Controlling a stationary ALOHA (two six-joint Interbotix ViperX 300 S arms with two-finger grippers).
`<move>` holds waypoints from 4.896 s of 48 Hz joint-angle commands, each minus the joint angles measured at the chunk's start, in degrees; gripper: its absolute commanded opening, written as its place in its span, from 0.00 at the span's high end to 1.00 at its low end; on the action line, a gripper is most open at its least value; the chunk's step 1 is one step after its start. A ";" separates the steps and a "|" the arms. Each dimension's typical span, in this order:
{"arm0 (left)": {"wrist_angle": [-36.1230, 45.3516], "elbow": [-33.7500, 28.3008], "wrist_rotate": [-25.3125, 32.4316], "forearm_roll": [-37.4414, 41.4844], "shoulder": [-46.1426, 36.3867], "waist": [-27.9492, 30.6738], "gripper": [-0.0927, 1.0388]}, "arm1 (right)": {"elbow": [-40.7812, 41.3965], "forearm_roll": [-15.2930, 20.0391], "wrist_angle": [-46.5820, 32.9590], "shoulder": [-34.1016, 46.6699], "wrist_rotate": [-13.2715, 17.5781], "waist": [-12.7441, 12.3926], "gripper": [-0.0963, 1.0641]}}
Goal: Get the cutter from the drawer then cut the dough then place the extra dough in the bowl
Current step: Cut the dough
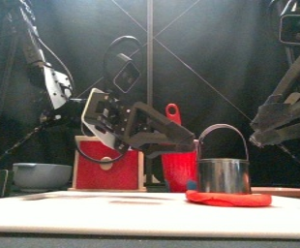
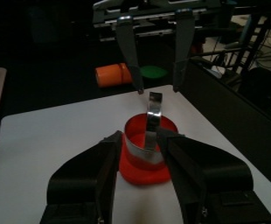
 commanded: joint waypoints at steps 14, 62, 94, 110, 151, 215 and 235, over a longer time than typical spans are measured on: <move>-0.44 -0.88 -1.67 0.44 -0.79 -0.26 0.23 | -0.79 -0.35 -0.35 -0.53 0.00 -1.76 0.23; 0.26 -2.46 -1.76 0.35 0.62 -1.58 0.24 | -1.58 -0.35 0.09 0.70 0.18 -2.90 0.23; 1.67 -3.43 -1.76 0.26 1.67 -1.67 0.37 | -2.29 -0.35 0.09 1.76 -0.09 -2.99 0.24; 2.55 -3.34 -1.76 0.26 1.76 -1.67 0.37 | -2.37 -0.35 0.09 1.93 -0.09 -3.08 0.24; 4.66 -3.16 -1.76 0.18 1.93 -2.11 0.38 | -2.99 -0.26 1.93 3.52 -0.09 -3.60 0.42; 11.34 -1.67 -1.76 -3.69 4.13 -3.52 0.38 | -3.08 1.23 7.38 5.80 0.44 -5.98 0.42; 12.57 -1.85 -1.76 -5.45 5.19 -3.43 0.38 | -2.64 2.99 10.02 5.89 0.44 -7.29 0.42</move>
